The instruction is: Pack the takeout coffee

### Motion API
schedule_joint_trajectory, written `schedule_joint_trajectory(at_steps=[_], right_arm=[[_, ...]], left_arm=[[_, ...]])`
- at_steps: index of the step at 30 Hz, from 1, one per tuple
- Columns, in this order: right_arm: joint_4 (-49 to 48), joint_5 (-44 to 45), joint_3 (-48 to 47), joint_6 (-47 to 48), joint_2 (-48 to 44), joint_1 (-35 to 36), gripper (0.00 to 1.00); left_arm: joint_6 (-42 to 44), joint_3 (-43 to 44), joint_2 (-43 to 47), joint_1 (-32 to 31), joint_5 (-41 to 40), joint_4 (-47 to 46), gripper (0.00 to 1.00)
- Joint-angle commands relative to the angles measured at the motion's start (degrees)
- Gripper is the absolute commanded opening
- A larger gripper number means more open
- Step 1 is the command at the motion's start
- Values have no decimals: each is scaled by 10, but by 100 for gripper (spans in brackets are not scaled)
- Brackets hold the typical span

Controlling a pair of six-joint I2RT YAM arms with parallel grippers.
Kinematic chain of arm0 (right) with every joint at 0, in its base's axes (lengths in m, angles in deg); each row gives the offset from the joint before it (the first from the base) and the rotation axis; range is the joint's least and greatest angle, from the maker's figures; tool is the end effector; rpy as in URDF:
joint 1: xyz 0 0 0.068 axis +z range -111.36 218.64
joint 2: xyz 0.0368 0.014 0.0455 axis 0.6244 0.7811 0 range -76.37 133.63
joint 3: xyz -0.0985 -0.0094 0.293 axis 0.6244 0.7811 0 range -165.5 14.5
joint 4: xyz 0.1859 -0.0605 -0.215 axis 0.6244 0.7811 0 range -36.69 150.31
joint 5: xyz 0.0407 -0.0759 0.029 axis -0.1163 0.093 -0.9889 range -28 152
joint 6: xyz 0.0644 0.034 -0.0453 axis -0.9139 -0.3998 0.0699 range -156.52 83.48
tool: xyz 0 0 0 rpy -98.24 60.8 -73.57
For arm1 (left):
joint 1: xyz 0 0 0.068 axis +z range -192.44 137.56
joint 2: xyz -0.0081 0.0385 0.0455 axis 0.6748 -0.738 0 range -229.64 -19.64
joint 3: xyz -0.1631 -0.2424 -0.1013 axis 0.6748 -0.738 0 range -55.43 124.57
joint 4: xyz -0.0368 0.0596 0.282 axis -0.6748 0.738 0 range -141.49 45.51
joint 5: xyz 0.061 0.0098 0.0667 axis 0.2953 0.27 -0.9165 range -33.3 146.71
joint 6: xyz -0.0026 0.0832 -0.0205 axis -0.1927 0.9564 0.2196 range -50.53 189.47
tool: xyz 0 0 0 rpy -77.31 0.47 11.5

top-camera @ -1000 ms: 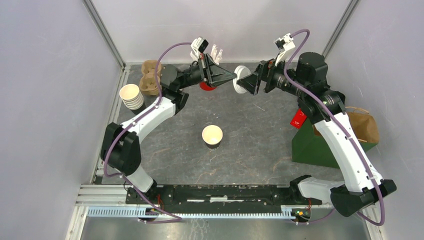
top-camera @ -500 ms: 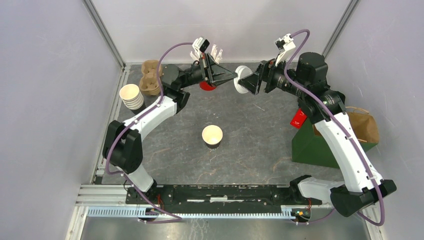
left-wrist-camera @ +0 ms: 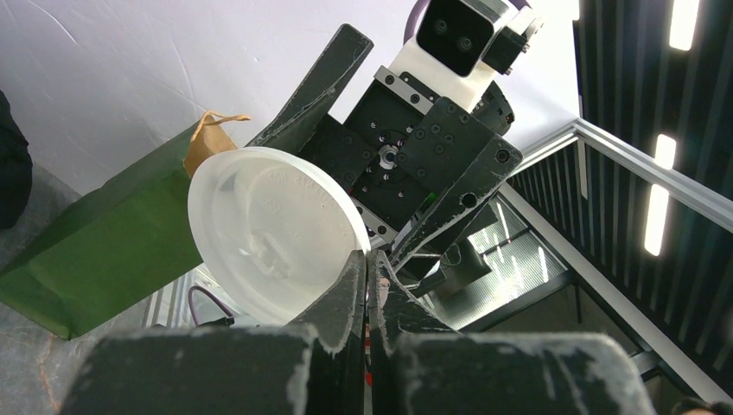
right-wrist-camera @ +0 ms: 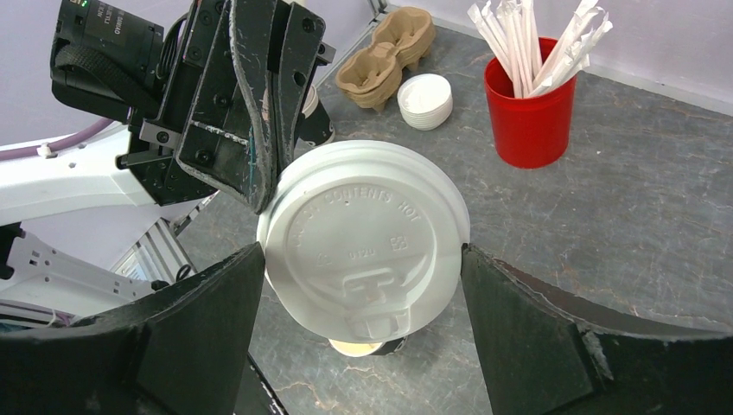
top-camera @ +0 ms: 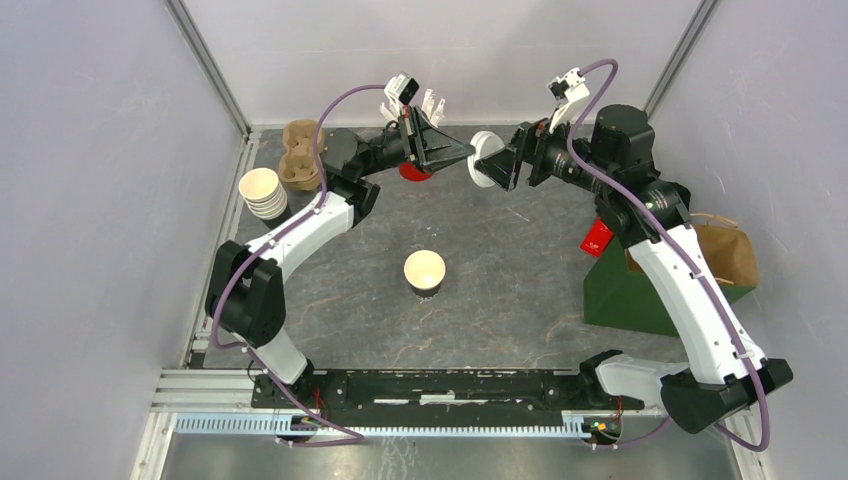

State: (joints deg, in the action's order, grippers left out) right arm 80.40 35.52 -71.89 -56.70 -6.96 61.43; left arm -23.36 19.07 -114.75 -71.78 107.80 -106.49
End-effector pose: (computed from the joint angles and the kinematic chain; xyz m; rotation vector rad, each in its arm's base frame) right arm 0.2633 0.1472 0.5088 -0.3938 1.7828 0.9418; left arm 0.3429 -0.2603 0.4415 0.2864 1.5532 -2.2131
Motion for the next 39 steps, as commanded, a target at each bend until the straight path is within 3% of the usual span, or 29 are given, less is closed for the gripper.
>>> schedule_joint_trajectory(at_steps=[1,13,17,20,25,27,31,34,37,39], right_arm=[[-20,-9,-1,1,-1,3,89],[-21,-7,2,1,-6,4,81],[-22,-8,2,1,-8,3,79],[-26,-13,3,-2,-9,3,78],[-24,-9,7,-1,-15,3,78],[-16,2,8,7,-19,3,78],[18,35,28,39,-33,3,79],[53,61,51,69,-44,3,79],[73,77,74,89,-52,3,79],[83,76,86,96,-51,3,78]], left_arm=[[-31,15,1,-2,-4,-30,2],[-32,13,4,-3,4,-42,4],[-21,6,8,-3,12,-36,18],[3,-10,17,-1,14,-6,38],[61,-30,48,12,26,52,63],[116,-41,77,35,30,126,72],[315,-25,137,113,-14,509,82],[439,-28,161,168,-76,729,86],[510,-47,159,169,-138,857,93],[521,-80,159,160,-140,868,99]])
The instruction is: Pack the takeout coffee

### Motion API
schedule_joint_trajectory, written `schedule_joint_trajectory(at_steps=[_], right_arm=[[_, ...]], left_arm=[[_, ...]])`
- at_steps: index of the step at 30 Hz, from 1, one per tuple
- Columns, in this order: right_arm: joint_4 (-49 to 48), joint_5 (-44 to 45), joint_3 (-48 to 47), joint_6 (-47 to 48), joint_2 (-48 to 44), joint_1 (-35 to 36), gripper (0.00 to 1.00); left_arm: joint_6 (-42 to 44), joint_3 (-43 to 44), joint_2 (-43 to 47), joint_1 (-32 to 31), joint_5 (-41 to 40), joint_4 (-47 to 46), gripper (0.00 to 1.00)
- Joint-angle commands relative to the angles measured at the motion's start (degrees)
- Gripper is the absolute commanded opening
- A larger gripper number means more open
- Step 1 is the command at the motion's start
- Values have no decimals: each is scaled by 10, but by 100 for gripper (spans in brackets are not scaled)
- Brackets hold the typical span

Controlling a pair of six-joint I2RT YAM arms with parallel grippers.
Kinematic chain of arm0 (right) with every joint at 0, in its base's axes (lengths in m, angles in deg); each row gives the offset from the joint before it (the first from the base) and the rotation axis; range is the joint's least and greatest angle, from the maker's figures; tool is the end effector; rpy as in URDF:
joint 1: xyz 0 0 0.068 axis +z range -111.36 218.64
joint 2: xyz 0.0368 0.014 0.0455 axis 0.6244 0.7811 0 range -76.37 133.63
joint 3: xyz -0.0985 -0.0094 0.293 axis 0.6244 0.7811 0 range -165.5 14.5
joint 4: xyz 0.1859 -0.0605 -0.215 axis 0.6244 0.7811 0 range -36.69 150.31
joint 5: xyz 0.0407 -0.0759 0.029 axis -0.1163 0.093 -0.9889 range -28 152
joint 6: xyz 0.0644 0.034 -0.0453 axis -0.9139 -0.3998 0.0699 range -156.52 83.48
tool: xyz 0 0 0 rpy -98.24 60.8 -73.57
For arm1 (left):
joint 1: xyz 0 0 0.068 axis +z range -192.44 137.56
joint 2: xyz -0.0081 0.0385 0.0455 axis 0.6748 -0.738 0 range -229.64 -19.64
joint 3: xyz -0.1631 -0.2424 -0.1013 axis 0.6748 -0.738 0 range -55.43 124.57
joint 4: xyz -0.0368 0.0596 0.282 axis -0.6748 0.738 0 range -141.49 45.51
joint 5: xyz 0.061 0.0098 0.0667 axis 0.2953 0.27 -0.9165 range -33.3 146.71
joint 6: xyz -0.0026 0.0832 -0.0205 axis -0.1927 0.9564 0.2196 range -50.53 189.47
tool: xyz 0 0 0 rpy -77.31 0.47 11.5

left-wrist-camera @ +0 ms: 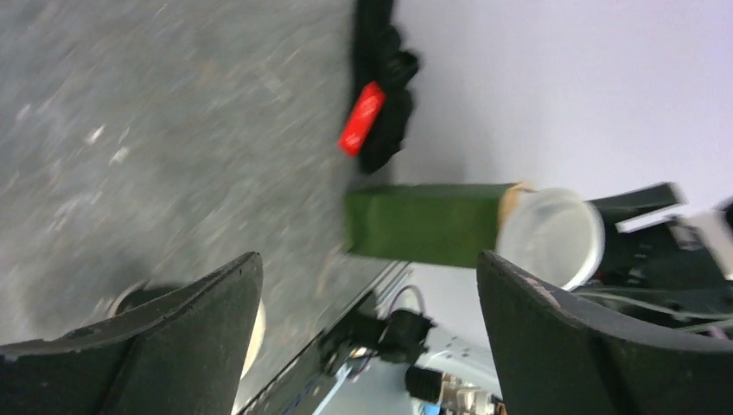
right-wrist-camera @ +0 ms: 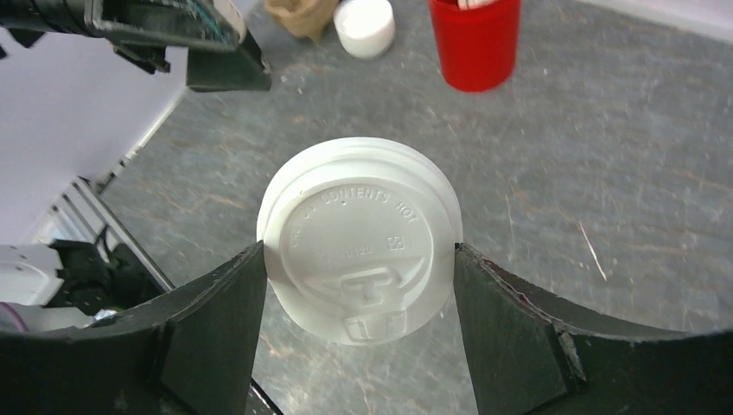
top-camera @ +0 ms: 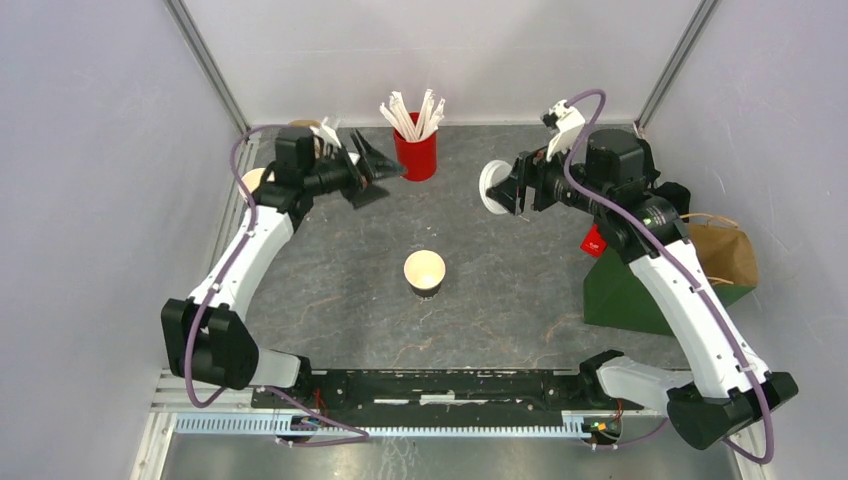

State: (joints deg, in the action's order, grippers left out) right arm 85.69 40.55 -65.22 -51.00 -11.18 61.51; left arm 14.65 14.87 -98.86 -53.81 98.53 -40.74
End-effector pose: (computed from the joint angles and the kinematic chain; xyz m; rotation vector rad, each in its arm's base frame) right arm 0.2499 0.1354 0.4702 -0.4049 1.8960 0.7928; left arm 0.3510 -0.1221 0.3823 -0.2443 2.0940 -1.4349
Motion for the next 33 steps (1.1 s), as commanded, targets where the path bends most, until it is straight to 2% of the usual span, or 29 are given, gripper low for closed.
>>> schedule_joint_trajectory(at_steps=[1,4,8,11,23,33], right_arm=[[34,20,25,40,-5,2,78],[39,-5,43,37,7,2,76],[42,-22,58,29,23,11,76],[45,-20,59,30,32,29,76],[58,11,75,48,30,70,76],[74,52,106,92,24,98,76]], left_arm=[[148,-50,0,-31,-55,211,99],[183,-58,-10,-80,-122,243,99],[203,-65,-42,-128,-194,264,86],[223,-53,-69,-148,-246,279,84],[194,-80,-114,-195,-214,215,46],[161,-35,-175,-257,-212,177,38]])
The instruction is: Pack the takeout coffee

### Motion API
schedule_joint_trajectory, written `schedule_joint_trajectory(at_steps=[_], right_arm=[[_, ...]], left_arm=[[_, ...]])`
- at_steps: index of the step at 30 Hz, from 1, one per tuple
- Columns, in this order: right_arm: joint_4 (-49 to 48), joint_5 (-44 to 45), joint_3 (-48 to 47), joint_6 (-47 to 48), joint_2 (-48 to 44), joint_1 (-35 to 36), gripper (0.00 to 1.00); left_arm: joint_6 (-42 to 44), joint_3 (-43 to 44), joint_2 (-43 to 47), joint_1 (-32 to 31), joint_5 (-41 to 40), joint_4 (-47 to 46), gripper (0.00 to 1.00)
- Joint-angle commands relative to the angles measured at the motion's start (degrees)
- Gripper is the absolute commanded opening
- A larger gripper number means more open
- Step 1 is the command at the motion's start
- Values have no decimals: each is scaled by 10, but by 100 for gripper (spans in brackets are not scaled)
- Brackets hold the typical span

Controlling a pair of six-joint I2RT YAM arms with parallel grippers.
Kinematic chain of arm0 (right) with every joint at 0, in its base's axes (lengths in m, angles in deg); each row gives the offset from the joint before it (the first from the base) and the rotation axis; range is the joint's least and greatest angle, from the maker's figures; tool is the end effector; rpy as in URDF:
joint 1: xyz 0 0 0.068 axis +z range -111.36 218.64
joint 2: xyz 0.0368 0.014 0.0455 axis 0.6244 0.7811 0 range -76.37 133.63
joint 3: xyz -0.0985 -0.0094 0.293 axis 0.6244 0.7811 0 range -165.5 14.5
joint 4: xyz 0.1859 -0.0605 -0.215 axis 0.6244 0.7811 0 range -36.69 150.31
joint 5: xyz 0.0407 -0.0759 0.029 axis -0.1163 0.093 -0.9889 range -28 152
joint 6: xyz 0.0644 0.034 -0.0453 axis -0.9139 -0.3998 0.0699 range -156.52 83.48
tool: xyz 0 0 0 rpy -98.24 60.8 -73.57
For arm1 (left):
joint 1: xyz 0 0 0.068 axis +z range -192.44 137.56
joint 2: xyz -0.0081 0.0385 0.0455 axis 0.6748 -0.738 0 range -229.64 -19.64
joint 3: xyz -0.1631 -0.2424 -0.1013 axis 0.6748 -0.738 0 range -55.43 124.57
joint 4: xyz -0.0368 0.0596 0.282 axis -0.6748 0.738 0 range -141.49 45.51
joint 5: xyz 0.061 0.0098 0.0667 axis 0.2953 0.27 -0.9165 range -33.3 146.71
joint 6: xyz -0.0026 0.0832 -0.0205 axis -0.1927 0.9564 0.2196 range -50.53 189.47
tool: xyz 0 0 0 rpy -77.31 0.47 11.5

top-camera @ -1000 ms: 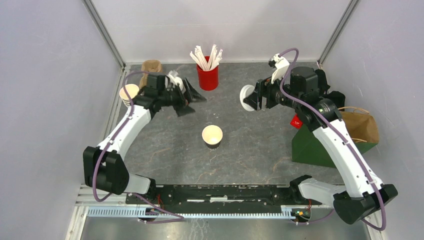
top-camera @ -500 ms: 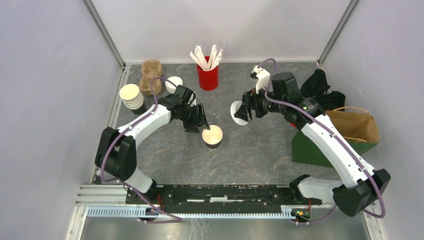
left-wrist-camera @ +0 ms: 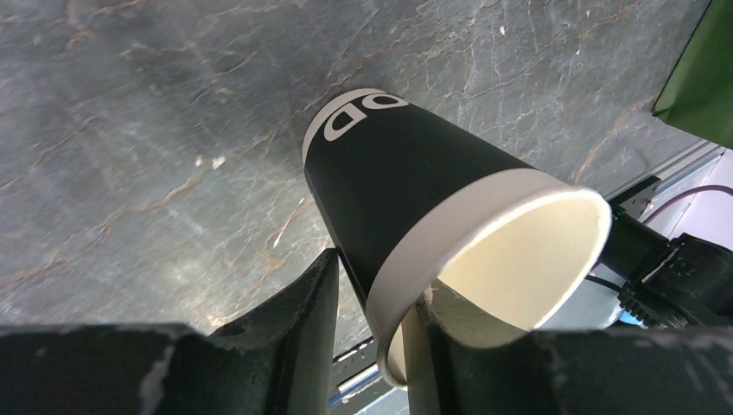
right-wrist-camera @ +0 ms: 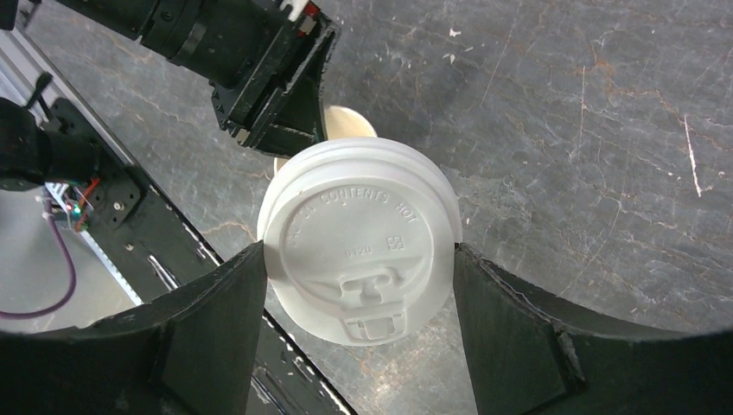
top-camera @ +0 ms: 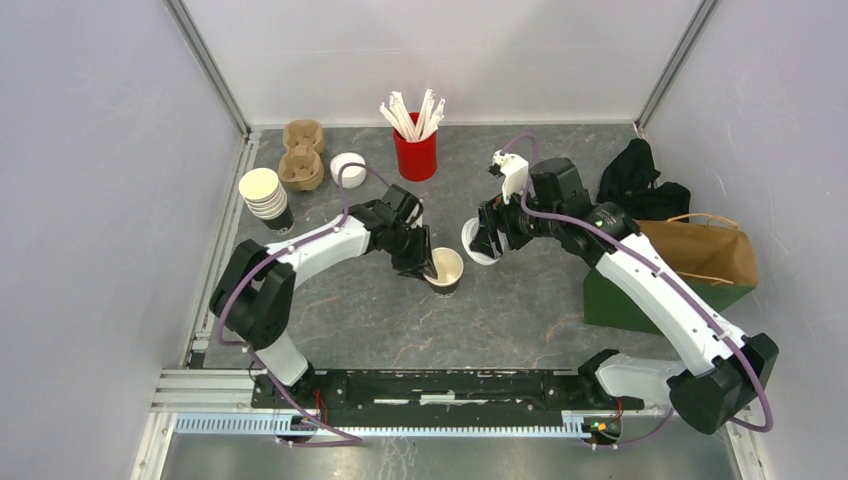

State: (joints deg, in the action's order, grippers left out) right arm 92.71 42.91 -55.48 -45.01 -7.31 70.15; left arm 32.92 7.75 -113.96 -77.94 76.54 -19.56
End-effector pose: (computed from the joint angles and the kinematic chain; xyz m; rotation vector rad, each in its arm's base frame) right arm 0.2436 0.1784 0.3690 -0.6416 2.2153 0.7428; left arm 0.2908 -0.2391 0.1935 0.0934 2.8544 -0.8055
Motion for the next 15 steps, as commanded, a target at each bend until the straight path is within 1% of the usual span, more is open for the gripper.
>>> schedule_joint_trajectory(at_steps=[1,3,4,8,10,15], right_arm=[[8,33,12,37,-16,13,76],[18,43,17,46,-14,19,76],[21,47,21,49,-13,23,76],[29,61,28,56,-8,40,76],[35,72,23,59,-1,53,76],[49,108,-1,62,30,91,76]], left_arm=[[-22,43,-29,-21,7,-37,38],[-24,53,-34,-31,4,-38,42],[-24,56,-32,-32,1,-39,46],[-22,49,-6,-33,-18,-35,56],[-14,39,19,-32,-33,-21,62],[4,11,100,-21,-86,35,70]])
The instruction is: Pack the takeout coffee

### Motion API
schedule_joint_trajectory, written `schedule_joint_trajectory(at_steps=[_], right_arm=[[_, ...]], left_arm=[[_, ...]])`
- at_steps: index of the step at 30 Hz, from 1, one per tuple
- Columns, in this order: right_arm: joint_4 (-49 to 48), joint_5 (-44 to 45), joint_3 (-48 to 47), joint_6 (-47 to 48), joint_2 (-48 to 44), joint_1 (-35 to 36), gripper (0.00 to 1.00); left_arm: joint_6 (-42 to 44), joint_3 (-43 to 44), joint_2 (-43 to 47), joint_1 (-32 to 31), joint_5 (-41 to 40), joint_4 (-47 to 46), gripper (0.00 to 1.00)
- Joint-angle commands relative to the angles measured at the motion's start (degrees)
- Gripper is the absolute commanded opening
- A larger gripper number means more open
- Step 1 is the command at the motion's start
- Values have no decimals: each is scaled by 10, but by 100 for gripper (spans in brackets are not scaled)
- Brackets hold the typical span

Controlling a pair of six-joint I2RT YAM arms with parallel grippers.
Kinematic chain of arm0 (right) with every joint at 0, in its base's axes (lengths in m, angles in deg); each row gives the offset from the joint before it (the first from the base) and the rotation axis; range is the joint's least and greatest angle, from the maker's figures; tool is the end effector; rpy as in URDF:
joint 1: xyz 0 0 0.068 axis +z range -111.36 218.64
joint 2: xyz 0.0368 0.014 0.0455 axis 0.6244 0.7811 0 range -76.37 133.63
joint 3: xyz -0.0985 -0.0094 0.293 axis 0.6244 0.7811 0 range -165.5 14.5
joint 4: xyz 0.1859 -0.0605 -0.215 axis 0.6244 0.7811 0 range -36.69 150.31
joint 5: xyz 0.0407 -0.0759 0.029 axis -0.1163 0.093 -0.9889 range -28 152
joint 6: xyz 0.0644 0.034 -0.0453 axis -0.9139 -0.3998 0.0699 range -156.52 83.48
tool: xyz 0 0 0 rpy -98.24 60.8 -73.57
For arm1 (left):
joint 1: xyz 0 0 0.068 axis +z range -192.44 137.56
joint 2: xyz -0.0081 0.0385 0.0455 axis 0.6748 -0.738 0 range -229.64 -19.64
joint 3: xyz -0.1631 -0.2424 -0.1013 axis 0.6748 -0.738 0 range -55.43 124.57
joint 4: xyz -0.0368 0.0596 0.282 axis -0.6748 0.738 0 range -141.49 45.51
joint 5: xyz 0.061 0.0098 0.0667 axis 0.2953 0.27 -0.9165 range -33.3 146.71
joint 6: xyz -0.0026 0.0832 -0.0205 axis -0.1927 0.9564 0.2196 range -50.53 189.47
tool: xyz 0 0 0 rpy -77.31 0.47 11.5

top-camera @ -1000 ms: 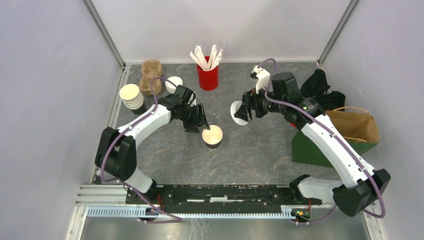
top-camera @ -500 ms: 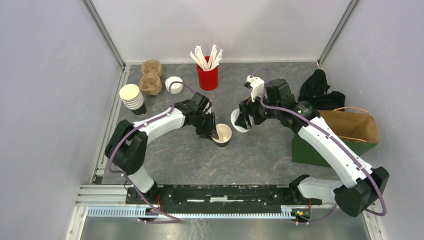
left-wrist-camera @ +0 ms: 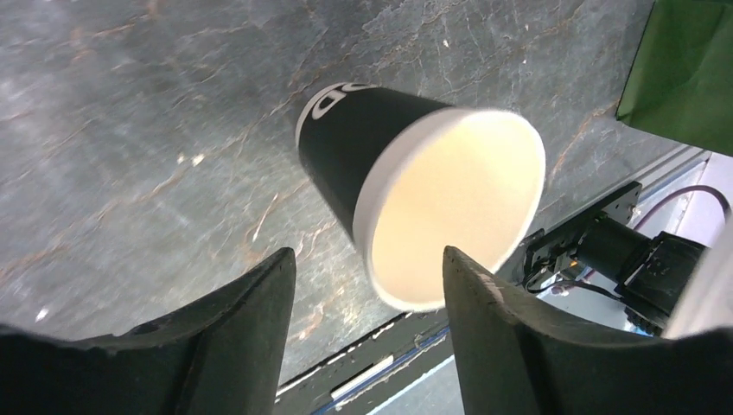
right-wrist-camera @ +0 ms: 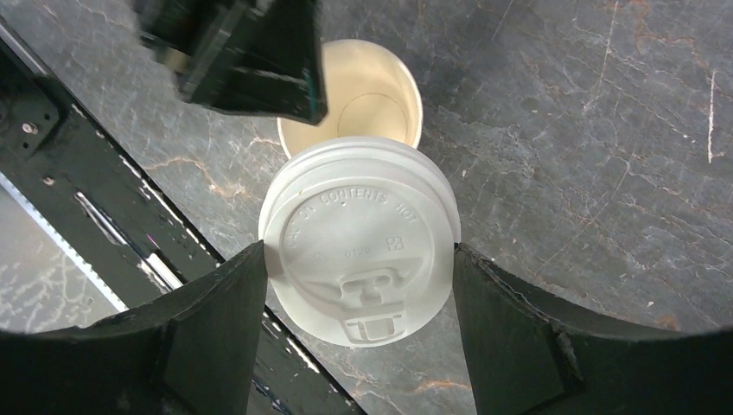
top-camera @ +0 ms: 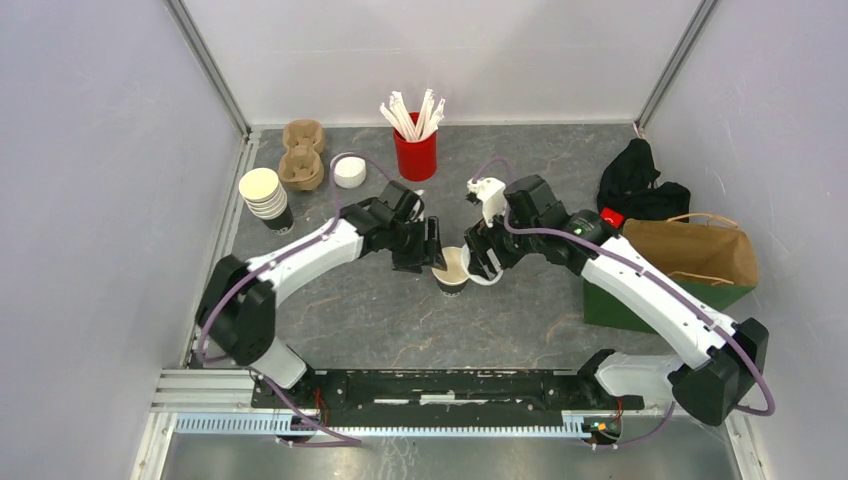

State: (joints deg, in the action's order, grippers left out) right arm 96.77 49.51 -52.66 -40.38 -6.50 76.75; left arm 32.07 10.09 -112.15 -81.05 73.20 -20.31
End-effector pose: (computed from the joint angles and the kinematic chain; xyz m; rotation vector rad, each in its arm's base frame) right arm 0.2236 0.1962 0.3368 -0.8198 2.2960 0.5999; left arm 0.2862 -0.2562 0.2186 0.1436 2.7655 -0.8020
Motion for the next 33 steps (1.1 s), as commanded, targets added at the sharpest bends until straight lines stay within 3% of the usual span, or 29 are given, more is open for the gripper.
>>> schedule_joint_trajectory(at_steps=[1,7,16,33], right_arm=[[13,49,-37,18,30,30,76],[45,111,-100,22,98,89,76],[84,173,-168,15,199,147,77],[59,204,-187,-1,252,143,83]], left_arm=[[17,-15,103,13,-61,59,72],[20,-33,243,68,-179,131,82],[-27,-64,392,94,-296,134,90],[-16,-63,396,95,-292,110,99]])
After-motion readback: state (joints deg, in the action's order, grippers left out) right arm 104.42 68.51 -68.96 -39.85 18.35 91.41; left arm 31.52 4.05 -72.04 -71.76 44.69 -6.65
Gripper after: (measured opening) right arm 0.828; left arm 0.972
